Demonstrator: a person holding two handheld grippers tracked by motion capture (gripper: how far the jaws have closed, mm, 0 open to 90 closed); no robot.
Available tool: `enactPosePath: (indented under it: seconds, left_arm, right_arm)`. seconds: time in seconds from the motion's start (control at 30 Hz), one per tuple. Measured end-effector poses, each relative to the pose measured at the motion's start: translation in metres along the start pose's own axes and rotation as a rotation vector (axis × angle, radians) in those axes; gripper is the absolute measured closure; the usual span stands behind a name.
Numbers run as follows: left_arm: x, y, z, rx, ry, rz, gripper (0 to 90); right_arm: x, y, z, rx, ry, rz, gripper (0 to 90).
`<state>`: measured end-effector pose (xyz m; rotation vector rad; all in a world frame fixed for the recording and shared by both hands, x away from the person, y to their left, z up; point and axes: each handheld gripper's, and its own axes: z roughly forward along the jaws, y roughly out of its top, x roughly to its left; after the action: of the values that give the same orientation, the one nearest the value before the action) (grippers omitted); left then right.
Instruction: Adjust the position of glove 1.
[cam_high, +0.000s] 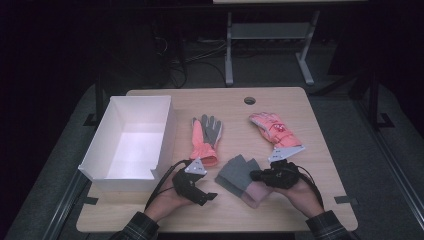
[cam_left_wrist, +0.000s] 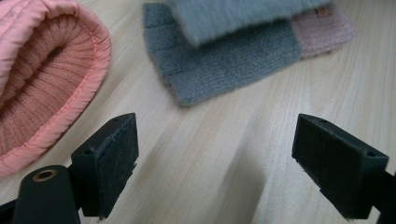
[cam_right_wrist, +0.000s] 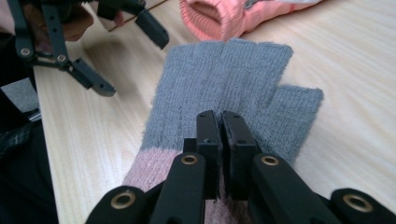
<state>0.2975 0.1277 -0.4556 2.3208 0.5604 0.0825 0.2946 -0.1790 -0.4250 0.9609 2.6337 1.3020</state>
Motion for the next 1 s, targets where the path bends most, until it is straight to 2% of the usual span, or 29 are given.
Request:
enactPosePath:
  seconds: [0.07, 0.17, 0.33, 0.4, 0.5, 0.57, 0.6, 0.87, 1.0]
  left_arm:
    - [0.000, 0.000, 0.000, 0.006, 0.002, 0.009, 14.1]
    - [-0.001, 0.000, 0.002, 0.001, -0.002, -0.002, 14.1]
    - [-0.002, 0.000, 0.003, 0.004, -0.004, 0.001, 14.1]
    - [-0.001, 0.000, 0.001, 0.018, 0.001, 0.014, 14.2]
    - [-0.001, 0.000, 0.002, 0.005, 0.001, 0.001, 14.1]
    - [-0.002, 0.000, 0.002, 0.005, -0.001, 0.003, 14.2]
    - [-0.002, 0.000, 0.002, 0.009, -0.002, 0.006, 14.1]
    - [-0.001, 0.000, 0.002, 0.018, -0.003, 0.016, 14.2]
    - [-0.003, 0.000, 0.002, 0.009, -0.004, 0.005, 14.2]
  right_arm:
    - [0.002, 0.000, 0.003, 0.007, 0.005, -0.006, 86.7]
    - [0.003, 0.000, 0.006, 0.011, 0.005, -0.003, 86.6]
    - [0.003, -0.001, 0.012, 0.030, 0.006, -0.007, 86.6]
    - [0.002, -0.001, 0.016, 0.037, 0.003, -0.014, 86.5]
    - [0.002, -0.001, 0.018, 0.040, 0.013, -0.017, 86.4]
    - [0.003, -0.001, 0.021, 0.049, 0.009, -0.019, 86.4]
    - [0.002, -0.002, 0.024, 0.071, 0.003, -0.018, 86.4]
    - [0.002, -0.004, 0.029, 0.091, -0.002, -0.019, 86.2]
    - [0.001, -0.006, 0.032, 0.099, -0.006, -0.012, 82.3]
